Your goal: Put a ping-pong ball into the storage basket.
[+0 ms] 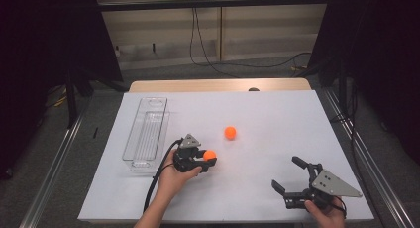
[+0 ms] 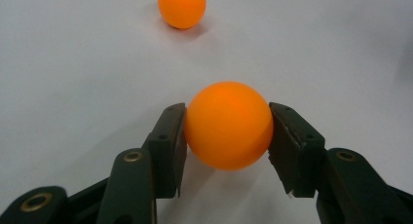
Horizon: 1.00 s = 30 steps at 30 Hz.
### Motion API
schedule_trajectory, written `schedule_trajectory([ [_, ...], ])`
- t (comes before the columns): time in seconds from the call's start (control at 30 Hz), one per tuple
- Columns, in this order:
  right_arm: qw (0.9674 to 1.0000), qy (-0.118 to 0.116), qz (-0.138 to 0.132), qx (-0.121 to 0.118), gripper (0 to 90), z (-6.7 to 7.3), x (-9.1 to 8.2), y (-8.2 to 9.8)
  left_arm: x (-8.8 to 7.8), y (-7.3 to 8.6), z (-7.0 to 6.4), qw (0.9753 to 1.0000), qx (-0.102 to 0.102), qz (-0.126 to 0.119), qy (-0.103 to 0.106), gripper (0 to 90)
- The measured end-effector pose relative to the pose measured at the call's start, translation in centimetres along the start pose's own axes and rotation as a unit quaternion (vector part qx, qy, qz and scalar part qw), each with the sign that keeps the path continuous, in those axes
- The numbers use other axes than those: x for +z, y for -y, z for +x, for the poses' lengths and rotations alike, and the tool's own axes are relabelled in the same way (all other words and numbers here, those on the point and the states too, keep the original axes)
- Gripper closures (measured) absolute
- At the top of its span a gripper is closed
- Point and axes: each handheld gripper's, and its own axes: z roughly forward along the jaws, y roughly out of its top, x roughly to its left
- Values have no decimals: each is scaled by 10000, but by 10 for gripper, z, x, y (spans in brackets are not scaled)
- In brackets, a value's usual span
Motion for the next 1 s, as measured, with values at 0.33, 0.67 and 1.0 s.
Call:
schedule_trajectory([
  [0.33, 10000, 2, 8, 14, 14, 0, 0, 0, -6, -2, 2, 10000, -55, -67, 3, 508],
  [0.67, 10000, 3, 5, 11, 14, 0, 0, 0, -12, -4, 4, 9998, -138, -138, -2, 508],
  [1.0, 10000, 4, 4, 17, 14, 0, 0, 0, -17, -7, 5, 9997, -168, -158, -51, 508],
])
